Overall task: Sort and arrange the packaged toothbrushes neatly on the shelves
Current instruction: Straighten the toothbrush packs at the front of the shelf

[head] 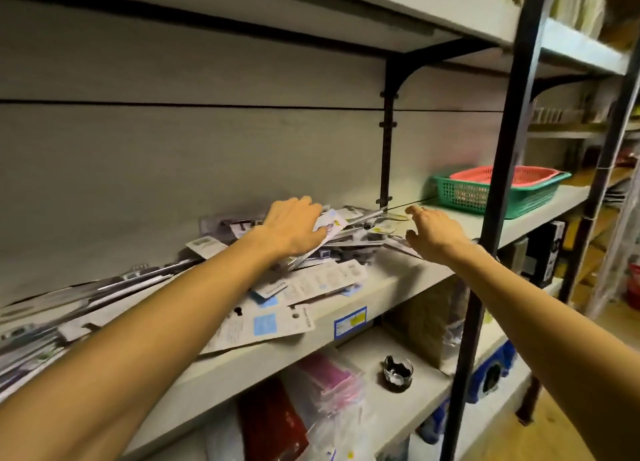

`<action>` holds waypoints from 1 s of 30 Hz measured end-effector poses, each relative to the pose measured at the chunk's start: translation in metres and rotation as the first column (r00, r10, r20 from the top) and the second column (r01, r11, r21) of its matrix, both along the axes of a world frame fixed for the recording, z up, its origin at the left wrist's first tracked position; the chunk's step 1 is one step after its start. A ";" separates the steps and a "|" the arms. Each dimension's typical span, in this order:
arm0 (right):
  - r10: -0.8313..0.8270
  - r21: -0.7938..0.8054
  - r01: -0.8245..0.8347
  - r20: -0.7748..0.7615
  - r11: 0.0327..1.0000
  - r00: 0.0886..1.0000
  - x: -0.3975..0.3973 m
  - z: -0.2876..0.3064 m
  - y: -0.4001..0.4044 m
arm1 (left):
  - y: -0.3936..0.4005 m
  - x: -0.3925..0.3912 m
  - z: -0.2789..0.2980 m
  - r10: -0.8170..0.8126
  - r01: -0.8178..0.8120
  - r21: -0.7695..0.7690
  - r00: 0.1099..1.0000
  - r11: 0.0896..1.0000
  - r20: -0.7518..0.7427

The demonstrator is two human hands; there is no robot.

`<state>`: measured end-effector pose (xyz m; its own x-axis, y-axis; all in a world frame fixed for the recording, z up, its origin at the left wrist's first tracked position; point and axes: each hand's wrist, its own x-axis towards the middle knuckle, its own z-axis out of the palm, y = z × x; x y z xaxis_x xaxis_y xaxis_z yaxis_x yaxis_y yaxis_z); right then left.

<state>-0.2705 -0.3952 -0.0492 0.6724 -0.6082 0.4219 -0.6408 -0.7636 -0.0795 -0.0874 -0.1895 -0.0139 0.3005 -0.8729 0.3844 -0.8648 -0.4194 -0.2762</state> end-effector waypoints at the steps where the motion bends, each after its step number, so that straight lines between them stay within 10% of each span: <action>1: 0.014 0.004 -0.014 0.006 1.000 1.000 0.007 0.002 -0.018 | -0.014 0.004 0.001 0.010 -0.010 -0.013 1.000 1.000 0.004; 20: 0.203 0.271 -0.185 -0.038 0.944 0.978 0.117 -0.013 -0.205 | -0.203 0.015 -0.031 -0.179 0.200 0.197 0.977 0.960 -0.120; 30: 0.188 0.242 -0.189 0.027 0.952 0.982 0.130 -0.019 -0.235 | -0.197 0.030 -0.030 -0.385 0.386 -0.037 0.922 0.922 0.028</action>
